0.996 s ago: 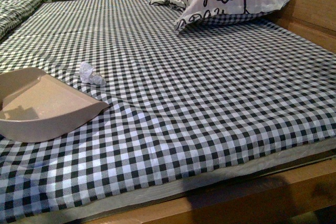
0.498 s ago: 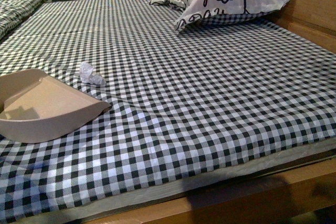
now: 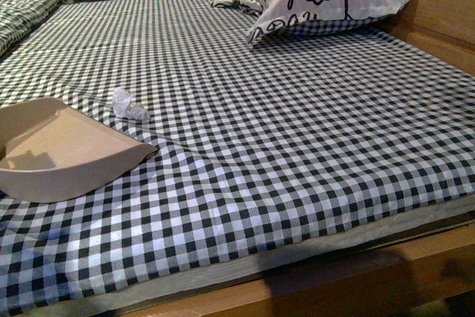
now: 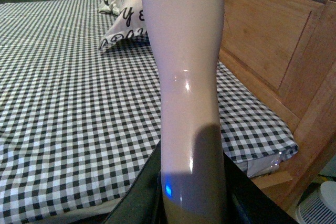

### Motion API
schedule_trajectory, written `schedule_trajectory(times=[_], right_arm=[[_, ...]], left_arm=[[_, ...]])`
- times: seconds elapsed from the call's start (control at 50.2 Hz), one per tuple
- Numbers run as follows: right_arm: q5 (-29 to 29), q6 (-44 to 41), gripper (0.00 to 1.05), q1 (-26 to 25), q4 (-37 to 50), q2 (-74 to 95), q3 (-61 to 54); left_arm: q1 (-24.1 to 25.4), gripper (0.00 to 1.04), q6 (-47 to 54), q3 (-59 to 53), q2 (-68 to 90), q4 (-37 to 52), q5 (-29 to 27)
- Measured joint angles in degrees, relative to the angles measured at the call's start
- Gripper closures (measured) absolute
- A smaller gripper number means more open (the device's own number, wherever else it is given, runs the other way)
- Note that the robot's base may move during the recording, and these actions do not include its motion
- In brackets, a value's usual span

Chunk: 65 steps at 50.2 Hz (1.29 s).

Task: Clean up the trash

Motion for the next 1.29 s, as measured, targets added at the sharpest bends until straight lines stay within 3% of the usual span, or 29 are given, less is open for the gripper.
schedule_trajectory(times=[0.08, 0.159, 0.239, 0.418, 0.717, 1.075, 1.294], right_arm=[[-0.07, 0.04, 0.85, 0.00, -0.09, 0.04, 0.00], [-4.92, 5.97, 0.85, -0.63, -12.28, 4.11, 4.61], [-8.81, 9.05, 0.85, -0.98, -15.50, 8.85, 6.05], [-17.53, 11.85, 0.85, -2.99, -7.56, 24.30, 9.53], [-22.32, 9.86, 0.85, 0.28, 10.12, 58.86, 25.90], [-23.65, 5.62, 0.85, 3.91, 13.73, 85.94, 45.03], [-23.69, 4.35, 0.85, 5.14, 12.57, 93.22, 54.01]], left_arm=[[0.00, 0.79, 0.00, 0.00, 0.00, 0.00, 0.00], [-0.02, 0.79, 0.00, 0.00, 0.00, 0.00, -0.02], [-0.02, 0.79, -0.02, 0.00, 0.00, 0.00, 0.11], [-0.02, 0.79, -0.04, 0.00, 0.07, 0.00, 0.13], [-0.02, 0.79, -0.04, 0.00, 0.09, 0.00, 0.13], [-0.02, 0.79, -0.04, 0.00, 0.09, 0.00, 0.15], [-0.02, 0.79, -0.04, 0.00, 0.09, 0.00, 0.15]])
